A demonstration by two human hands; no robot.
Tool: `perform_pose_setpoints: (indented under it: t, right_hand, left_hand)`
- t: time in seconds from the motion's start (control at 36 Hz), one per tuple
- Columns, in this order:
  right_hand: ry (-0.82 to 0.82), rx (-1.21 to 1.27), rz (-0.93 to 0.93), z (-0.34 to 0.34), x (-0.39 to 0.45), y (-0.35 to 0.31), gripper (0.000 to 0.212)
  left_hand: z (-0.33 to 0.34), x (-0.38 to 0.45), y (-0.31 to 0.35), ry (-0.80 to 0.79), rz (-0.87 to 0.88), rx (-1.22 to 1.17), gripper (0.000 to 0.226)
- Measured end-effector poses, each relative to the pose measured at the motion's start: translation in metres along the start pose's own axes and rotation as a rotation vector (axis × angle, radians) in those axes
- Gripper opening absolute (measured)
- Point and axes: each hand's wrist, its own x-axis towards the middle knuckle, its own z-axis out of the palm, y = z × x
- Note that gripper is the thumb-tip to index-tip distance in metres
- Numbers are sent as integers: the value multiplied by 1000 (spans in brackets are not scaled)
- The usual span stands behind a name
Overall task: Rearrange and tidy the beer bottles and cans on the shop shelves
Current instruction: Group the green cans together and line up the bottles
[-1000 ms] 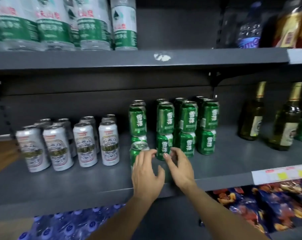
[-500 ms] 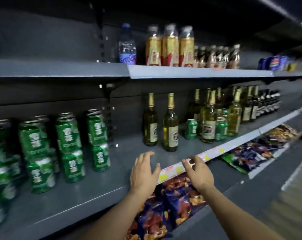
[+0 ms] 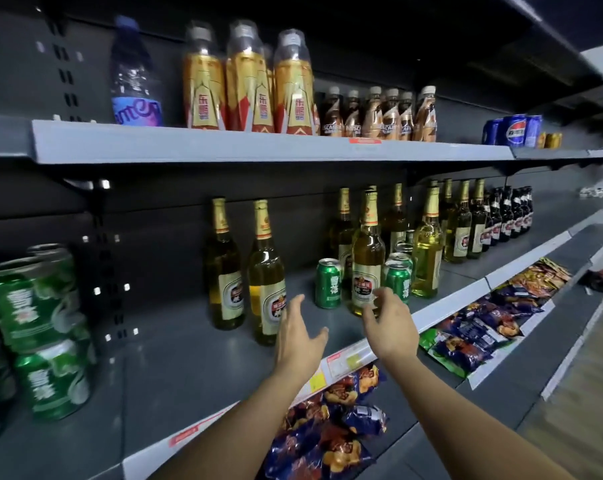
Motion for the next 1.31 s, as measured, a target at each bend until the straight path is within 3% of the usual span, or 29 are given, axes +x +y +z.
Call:
perform_pose_setpoints:
  t: [0.11, 0.25, 0.44, 0.75, 0.94, 1.31]
  right_hand:
    - [78, -66, 115, 9, 38, 22, 38]
    - [53, -78, 191, 16, 85, 52, 52]
    - [-97, -308, -43, 23, 135, 77, 66]
    - [-215, -388, -184, 29, 162, 98, 61]
    - [-166, -240, -180, 28, 165, 102, 66]
    - [108, 22, -369, 7, 132, 128, 62]
  left_hand:
    - [17, 44, -4, 1, -23, 6, 76]
    - [38, 101, -11, -14, 9, 101, 75]
    - [71, 167, -3, -47, -16, 232, 78]
    - [104, 215, -9, -72, -183, 160, 75]
    - [112, 206, -6, 105, -228, 165, 45]
    - [104, 128, 21, 405, -211, 170, 47]
